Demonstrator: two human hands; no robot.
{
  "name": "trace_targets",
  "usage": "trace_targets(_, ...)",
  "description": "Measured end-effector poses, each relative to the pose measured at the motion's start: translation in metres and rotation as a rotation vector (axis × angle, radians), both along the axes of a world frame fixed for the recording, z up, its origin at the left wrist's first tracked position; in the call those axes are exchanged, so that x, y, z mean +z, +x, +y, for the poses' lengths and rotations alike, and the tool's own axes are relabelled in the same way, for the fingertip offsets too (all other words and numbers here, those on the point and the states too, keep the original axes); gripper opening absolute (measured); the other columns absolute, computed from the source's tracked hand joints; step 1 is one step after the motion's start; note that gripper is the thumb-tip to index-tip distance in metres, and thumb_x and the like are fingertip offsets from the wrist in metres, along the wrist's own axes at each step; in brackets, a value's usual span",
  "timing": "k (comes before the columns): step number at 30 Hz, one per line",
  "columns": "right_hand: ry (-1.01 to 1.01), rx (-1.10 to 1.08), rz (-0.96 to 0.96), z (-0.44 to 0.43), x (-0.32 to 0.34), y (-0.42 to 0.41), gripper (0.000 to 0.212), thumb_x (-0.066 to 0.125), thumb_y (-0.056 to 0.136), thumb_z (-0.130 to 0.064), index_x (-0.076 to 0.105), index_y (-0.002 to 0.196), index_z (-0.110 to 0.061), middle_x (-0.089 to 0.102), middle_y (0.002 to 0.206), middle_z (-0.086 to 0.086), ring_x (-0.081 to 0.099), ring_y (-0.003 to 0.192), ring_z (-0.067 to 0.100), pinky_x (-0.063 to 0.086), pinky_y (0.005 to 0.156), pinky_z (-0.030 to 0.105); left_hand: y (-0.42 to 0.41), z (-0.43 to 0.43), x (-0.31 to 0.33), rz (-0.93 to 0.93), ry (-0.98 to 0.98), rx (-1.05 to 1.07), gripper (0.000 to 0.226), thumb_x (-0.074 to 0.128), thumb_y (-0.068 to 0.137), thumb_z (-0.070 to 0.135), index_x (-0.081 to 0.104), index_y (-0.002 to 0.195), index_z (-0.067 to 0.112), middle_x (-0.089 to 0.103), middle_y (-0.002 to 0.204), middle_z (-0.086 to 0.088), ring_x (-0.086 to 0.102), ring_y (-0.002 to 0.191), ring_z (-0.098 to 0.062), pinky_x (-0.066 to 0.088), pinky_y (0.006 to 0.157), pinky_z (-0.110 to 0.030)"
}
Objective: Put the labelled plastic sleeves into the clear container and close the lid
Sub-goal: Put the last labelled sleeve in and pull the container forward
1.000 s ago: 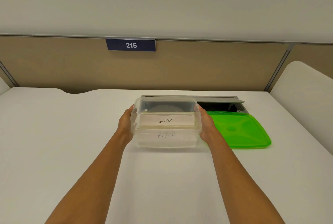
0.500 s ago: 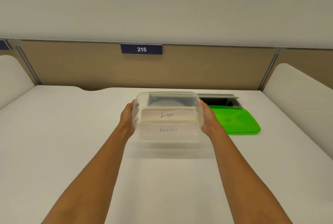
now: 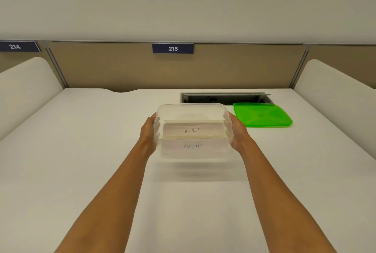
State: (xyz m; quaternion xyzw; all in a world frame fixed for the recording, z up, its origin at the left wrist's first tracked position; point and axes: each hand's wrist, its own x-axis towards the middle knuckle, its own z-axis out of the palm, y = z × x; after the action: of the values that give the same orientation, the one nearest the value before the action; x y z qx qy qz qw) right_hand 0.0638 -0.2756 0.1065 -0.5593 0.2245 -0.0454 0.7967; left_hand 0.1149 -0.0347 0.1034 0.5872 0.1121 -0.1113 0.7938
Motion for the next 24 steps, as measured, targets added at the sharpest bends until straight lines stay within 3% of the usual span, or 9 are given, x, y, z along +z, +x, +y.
trace_targets(3, -0.010, 0.014, 0.020, 0.011, -0.009, -0.011, 0.043, 0.042, 0.097, -0.043, 0.045, 0.138, -0.028, 0.058, 0.099, -0.015, 0.054, 0.087, 0.005, 0.040, 0.080, 0.022, -0.010, 0.013, -0.007, 0.013, 0.004, -0.003, 0.023, 0.047, 0.092, 0.031, 0.065, 0.105, 0.024, 0.063, 0.102, 0.012, 0.057, 0.097, -0.005, 0.044, 0.080, -0.020)
trace_targets(7, 0.004, 0.006, 0.049, 0.021, -0.016, -0.021, 0.043, 0.043, 0.097, -0.043, 0.048, 0.136, -0.026, 0.060, 0.091, -0.017, 0.056, 0.080, 0.003, 0.048, 0.067, 0.016, -0.017, 0.023, -0.016, 0.014, 0.022, -0.031, 0.040, 0.045, 0.094, 0.031, 0.055, 0.131, 0.020, 0.054, 0.135, 0.007, 0.046, 0.129, -0.011, 0.036, 0.102, -0.026)
trace_targets(9, 0.012, -0.010, 0.056, 0.023, -0.021, -0.023, 0.041, 0.043, 0.097, -0.042, 0.050, 0.134, -0.027, 0.061, 0.089, -0.017, 0.057, 0.078, 0.002, 0.051, 0.059, 0.014, -0.019, 0.025, -0.019, 0.026, 0.022, -0.043, 0.041, 0.045, 0.094, 0.031, 0.054, 0.133, 0.020, 0.053, 0.137, 0.008, 0.043, 0.133, -0.011, 0.037, 0.108, -0.029)
trace_targets(12, 0.011, -0.005, 0.070, 0.024, -0.026, -0.024, 0.041, 0.043, 0.097, -0.043, 0.050, 0.135, -0.028, 0.059, 0.083, -0.023, 0.054, 0.072, -0.005, 0.046, 0.057, 0.015, -0.020, 0.025, -0.023, 0.042, 0.013, -0.054, 0.031, 0.043, 0.094, 0.027, 0.060, 0.121, 0.025, 0.060, 0.113, 0.014, 0.048, 0.122, -0.008, 0.047, 0.081, -0.022)
trace_targets(16, -0.012, 0.022, 0.090, 0.022, -0.033, -0.019, 0.049, 0.042, 0.097, -0.045, 0.043, 0.142, -0.027, 0.052, 0.138, -0.009, 0.050, 0.121, 0.013, 0.040, 0.092, 0.025, -0.018, 0.022, -0.031, 0.055, -0.004, -0.047, 0.038, 0.038, 0.095, 0.024, 0.056, 0.129, 0.026, 0.061, 0.107, 0.019, 0.056, 0.109, -0.002, 0.046, 0.076, -0.020)
trace_targets(18, -0.016, 0.027, 0.097, 0.021, -0.036, -0.016, 0.050, 0.041, 0.097, -0.045, 0.039, 0.144, -0.027, 0.043, 0.147, -0.009, 0.040, 0.135, 0.014, 0.033, 0.095, 0.026, -0.017, 0.021, -0.035, 0.052, -0.005, -0.048, 0.041, 0.036, 0.096, 0.024, 0.052, 0.133, 0.026, 0.060, 0.115, 0.016, 0.054, 0.113, -0.004, 0.044, 0.080, -0.020)
trace_targets(19, -0.017, 0.031, 0.101, 0.021, -0.036, -0.015, 0.050, 0.041, 0.098, -0.045, 0.039, 0.144, -0.027, 0.048, 0.142, -0.012, 0.044, 0.132, 0.013, 0.036, 0.093, 0.023, -0.016, 0.021, -0.037, 0.047, 0.000, -0.050, 0.042, 0.034, 0.096, 0.024, 0.051, 0.135, 0.026, 0.059, 0.119, 0.016, 0.053, 0.115, -0.005, 0.043, 0.081, -0.020)
trace_targets(21, -0.006, 0.038, 0.108, 0.020, -0.037, -0.014, 0.047, 0.041, 0.097, -0.045, 0.044, 0.141, -0.027, 0.063, 0.107, -0.023, 0.061, 0.097, 0.002, 0.048, 0.074, 0.015, -0.013, 0.019, -0.041, 0.040, 0.008, -0.043, 0.044, 0.032, 0.097, 0.025, 0.047, 0.138, 0.026, 0.055, 0.129, 0.015, 0.051, 0.118, -0.006, 0.042, 0.086, -0.020)
trace_targets(24, -0.002, 0.028, 0.110, 0.017, -0.040, -0.009, 0.044, 0.041, 0.097, -0.045, 0.048, 0.137, -0.028, 0.058, 0.078, -0.027, 0.053, 0.070, -0.007, 0.047, 0.058, 0.016, -0.009, 0.018, -0.046, 0.033, 0.020, -0.026, 0.045, 0.031, 0.097, 0.024, 0.045, 0.140, 0.027, 0.046, 0.143, 0.011, 0.041, 0.132, -0.008, 0.033, 0.107, -0.029)
